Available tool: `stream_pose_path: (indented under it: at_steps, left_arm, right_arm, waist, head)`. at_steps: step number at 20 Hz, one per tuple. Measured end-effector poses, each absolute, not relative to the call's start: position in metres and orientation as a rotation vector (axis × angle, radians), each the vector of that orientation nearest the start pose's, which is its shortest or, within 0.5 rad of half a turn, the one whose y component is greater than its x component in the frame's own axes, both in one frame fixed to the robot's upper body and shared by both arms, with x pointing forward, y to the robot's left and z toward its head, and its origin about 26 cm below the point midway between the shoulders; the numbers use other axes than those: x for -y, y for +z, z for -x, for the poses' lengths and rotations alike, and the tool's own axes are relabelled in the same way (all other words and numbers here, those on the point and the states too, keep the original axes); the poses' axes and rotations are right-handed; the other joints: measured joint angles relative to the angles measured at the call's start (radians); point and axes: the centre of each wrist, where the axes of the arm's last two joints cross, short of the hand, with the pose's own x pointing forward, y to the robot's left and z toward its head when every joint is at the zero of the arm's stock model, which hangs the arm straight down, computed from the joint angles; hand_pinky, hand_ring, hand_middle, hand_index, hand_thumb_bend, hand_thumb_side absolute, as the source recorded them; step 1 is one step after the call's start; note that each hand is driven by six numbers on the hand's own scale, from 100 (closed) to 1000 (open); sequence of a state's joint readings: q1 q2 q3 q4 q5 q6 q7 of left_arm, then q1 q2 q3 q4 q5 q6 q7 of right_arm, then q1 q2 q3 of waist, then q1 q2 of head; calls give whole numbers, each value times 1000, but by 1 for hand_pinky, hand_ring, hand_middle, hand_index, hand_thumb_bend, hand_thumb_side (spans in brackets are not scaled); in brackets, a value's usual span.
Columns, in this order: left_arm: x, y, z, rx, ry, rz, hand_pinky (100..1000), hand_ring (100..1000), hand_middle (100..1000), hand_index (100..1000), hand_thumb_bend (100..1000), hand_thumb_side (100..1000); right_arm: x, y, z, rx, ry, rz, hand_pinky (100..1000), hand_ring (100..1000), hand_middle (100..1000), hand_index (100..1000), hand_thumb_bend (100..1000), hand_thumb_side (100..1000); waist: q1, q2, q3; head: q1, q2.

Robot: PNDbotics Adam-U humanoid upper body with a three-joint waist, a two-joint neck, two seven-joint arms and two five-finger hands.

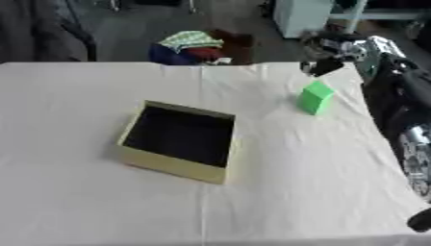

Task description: Pick up objects on the table and place them in the box.

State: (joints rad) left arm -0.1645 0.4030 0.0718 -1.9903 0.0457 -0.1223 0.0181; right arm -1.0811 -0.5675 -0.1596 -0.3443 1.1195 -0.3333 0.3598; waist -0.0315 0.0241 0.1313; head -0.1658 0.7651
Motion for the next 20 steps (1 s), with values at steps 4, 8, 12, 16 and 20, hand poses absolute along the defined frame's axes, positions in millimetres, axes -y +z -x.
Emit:
stream_pose_path:
  at_steps: [4,8,12,16,20]
  left_arm:
    - [-302,175,-285,2258,-357,-248,662,523,492,659,100,479]
    - [-302,174,-285,2250,-362,-240,663,524,493,660,100,483]
    - [-302,174,-285,2245,-369,-236,663,525,493,660,100,481]
    - [-302,175,-285,2248,-371,-235,662,525,494,660,100,477]
    - [-304,180,-286,2254,-383,-238,662,525,493,660,100,475]
  right_arm:
    - [413,148,-478,1033,1207,780,912,975,970,1000,100,577]
    - [416,131,-474,987,1155,745,913,976,969,1000,100,618]
    - [419,118,-469,959,1124,721,913,974,968,1000,100,631]
    - [422,108,-464,945,1109,710,915,979,974,1000,100,636]
    - [425,100,-459,929,1105,711,924,999,1000,1000,100,636]
  waist:
    - [-1,-2,0]
    - [-3,-4,-1]
    - [-5,-4,-1]
    - [-5,-6,-2]
    - [-4,-6,-3]
  head:
    - [-6,0]
    - [-11,0]
    - [-13,0]
    - [-18,0]
    - [-23,0]
